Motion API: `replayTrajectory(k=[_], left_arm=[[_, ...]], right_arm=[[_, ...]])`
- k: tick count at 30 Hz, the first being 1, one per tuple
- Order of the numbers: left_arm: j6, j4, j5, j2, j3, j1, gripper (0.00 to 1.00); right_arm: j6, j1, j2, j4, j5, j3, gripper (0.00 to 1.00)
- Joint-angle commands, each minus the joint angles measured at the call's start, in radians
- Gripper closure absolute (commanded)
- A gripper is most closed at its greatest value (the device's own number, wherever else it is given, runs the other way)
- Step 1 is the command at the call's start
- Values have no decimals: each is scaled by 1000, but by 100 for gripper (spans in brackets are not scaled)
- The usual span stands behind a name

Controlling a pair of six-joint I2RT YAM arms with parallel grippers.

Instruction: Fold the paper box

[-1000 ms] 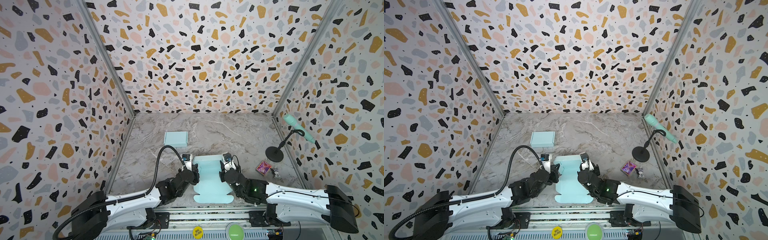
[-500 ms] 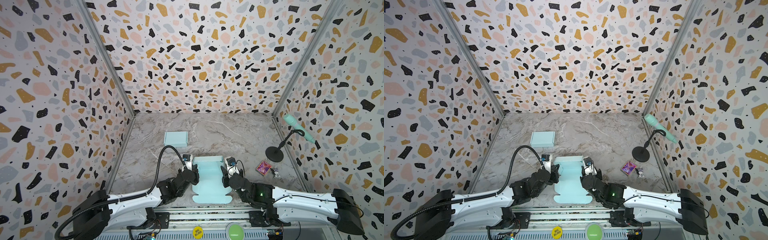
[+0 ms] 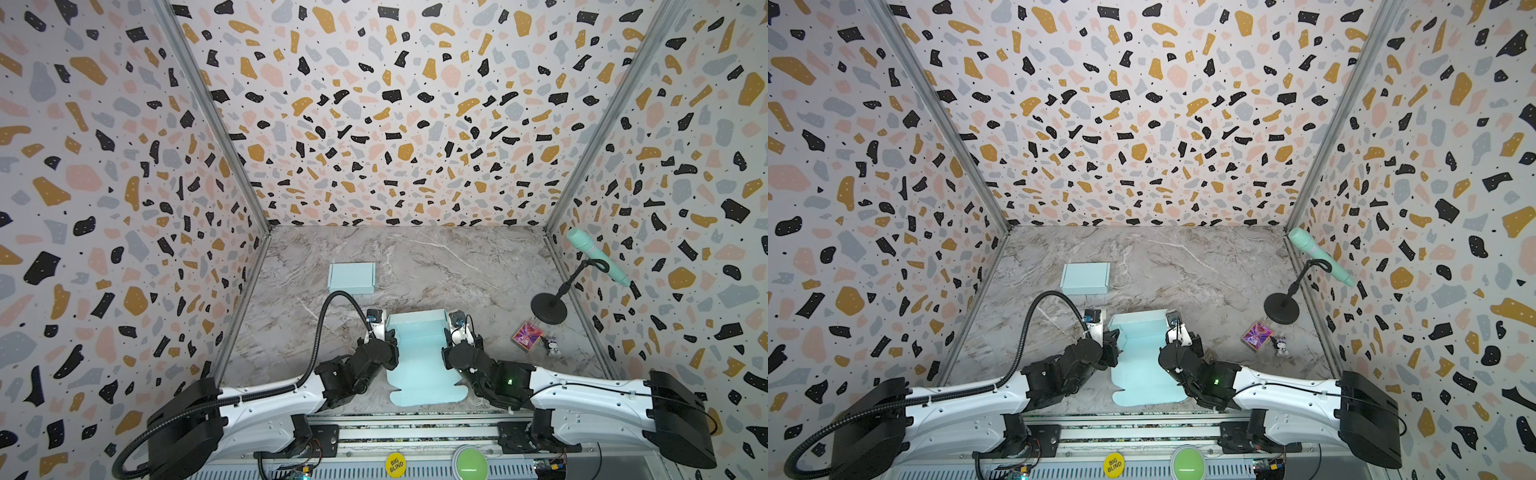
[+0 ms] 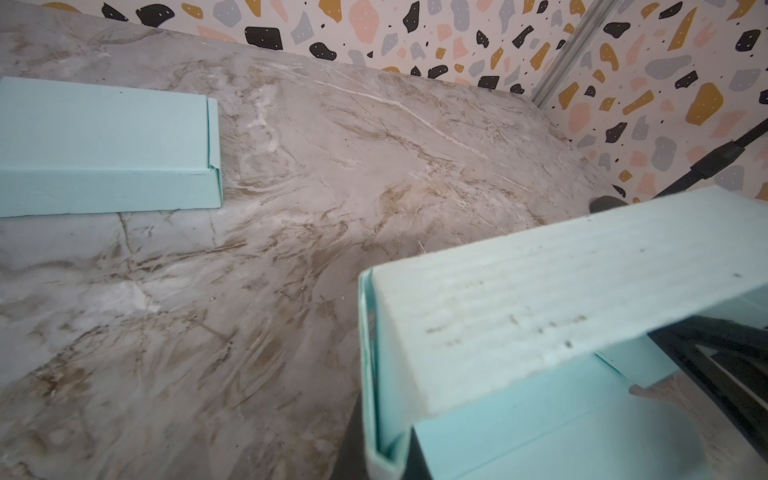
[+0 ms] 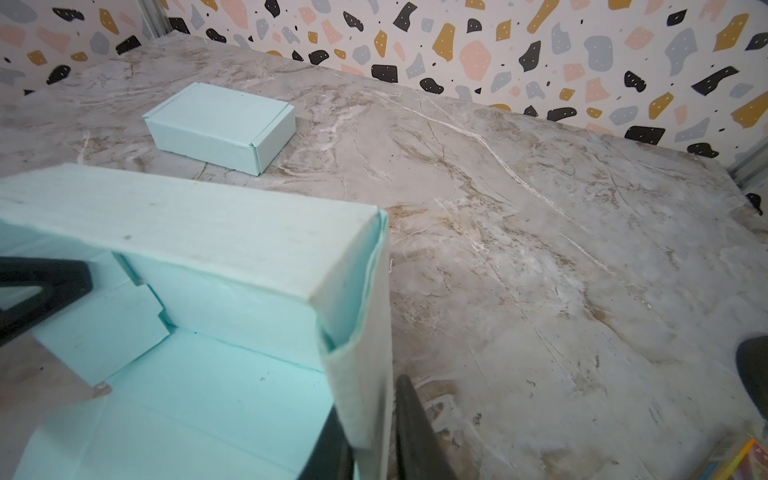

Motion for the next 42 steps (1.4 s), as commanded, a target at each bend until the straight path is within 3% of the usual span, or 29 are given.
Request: replayTrajectory(k=[1,4,10,15,24,30,36,42], left_arm=[[16,27,-12,3,38,0,100],[23,28,2,21,52,0,100],[26,36,24,41,71,0,100],[15,51,11,55,56,0,100],[14,65,8,77,54,0,100],[12,69,0,79,54,0,100],[11,81,0,81,51,0,100],[9,102,7,91,48,0,100]], right_arm=[[-16,-16,22,-4,63,4,90],[-24,-19,80,-10,99,21,100],[26,-21,197,-28,180,70,100],[11,-33,186,54,155,54,88],[-17,-64,245,100,163,57,97],[-33,-84,326,101,193,90,92],[-28,-135,330,152,127,81,92],[-64,-148,413,146,171,140,96]])
